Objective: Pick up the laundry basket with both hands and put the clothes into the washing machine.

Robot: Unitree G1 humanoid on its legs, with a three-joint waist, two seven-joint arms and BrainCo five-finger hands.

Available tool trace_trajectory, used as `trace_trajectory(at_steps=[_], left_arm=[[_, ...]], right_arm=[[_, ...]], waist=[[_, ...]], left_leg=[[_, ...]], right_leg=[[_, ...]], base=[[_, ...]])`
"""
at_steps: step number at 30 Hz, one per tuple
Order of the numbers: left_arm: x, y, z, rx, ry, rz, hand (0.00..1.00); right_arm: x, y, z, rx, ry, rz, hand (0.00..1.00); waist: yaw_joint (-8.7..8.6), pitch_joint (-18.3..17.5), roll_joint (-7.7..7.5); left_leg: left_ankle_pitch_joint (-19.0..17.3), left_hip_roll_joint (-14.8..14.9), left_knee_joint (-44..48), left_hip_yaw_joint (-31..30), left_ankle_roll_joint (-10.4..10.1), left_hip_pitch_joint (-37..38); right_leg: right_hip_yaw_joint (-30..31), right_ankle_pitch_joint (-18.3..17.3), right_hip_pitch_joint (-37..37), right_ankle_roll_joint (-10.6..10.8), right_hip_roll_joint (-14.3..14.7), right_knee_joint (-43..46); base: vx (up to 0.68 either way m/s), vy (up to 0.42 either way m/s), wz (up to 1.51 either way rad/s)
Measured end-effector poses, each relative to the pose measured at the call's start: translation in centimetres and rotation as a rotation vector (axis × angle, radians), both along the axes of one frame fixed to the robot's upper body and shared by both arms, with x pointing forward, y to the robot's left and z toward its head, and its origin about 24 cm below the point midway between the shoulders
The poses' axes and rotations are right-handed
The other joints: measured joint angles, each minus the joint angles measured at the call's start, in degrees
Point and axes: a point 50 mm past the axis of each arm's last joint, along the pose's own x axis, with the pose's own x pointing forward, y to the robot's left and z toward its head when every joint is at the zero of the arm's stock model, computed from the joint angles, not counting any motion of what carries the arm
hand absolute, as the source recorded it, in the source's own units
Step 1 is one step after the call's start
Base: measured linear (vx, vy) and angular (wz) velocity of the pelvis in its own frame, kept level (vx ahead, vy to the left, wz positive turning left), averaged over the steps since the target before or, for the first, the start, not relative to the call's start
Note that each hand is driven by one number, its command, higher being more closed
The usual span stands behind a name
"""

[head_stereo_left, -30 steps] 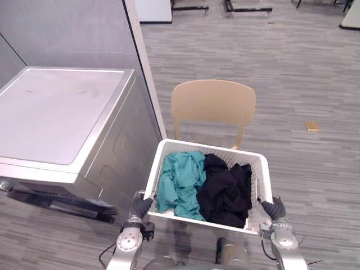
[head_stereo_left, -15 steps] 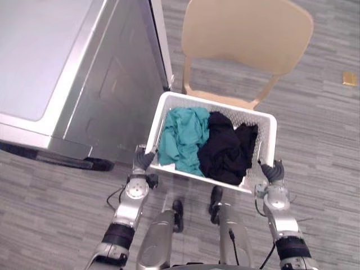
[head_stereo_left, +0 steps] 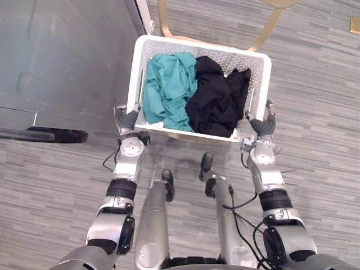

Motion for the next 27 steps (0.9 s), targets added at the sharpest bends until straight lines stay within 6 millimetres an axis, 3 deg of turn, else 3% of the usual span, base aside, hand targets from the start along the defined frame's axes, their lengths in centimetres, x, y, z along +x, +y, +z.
trace_trajectory(at_steps=[5,13,17,21,22,27], left_arm=[[-1.7,0.6,-1.6,-0.035,0.02,0.043,0.0],[-5.3,1.3,-1.6,-0.112,-0.112,0.005,0.0],[-7.6,1.4,-3.2,-0.165,-0.098,-0.017,0.0],[-10.1,0.8,-6.5,-0.211,0.017,-0.028,0.0],[-10.5,0.8,-7.1,-0.214,0.037,-0.031,0.0],[-14.6,0.8,-13.0,-0.255,0.299,-0.075,0.0]], right_arm=[[-1.7,-0.5,-0.9,0.021,-0.008,-0.018,0.0],[-5.5,-2.3,0.0,0.022,-0.129,-0.057,0.0],[-7.4,-2.9,-0.8,-0.007,-0.119,-0.04,0.0],[-10.7,-4.6,-4.6,-0.028,0.042,-0.053,0.0],[-11.3,-4.8,-5.2,-0.029,0.066,-0.056,0.0],[-15.5,-6.2,-11.5,0.008,0.354,-0.083,0.0]], waist=[[0.11,0.0,0.02],[1.53,-0.04,0.06],[1.68,-0.9,0.6],[2.86,-5.34,2.15],[2.86,-5.84,2.3],[2.86,-11.21,2.46]], left_leg=[[0.27,-0.2,-2.0,0.44,-0.33,4.04],[1.4,-1.02,-6.5,0.2,-1.19,10.1],[2.49,-1.82,-10.54,0.03,-1.57,14.69],[2.83,-2.26,-13.88,-0.29,-1.63,18.74],[2.91,-2.4,-14.56,-0.37,-1.61,19.73],[4.95,-3.59,-19.91,-0.43,-1.6,26.46]], right_leg=[[0.14,-0.03,3.39,-0.07,0.04,-0.95],[-0.55,-1.26,8.54,-0.83,-0.32,-2.22],[-1.06,-2.28,12.0,-0.69,-0.82,-3.12],[-1.69,-3.63,15.26,-0.22,-0.99,-3.86],[-1.77,-3.9,16.0,-0.1,-1.07,-4.03],[-2.65,-5.87,21.13,1.0,-2.16,-4.5]], base=[[0.0,-0.004,-0.01],[0.04,-0.009,0.07],[0.08,-0.029,0.12],[0.12,0.002,0.08],[0.14,0.02,0.14],[0.12,0.022,0.16]])
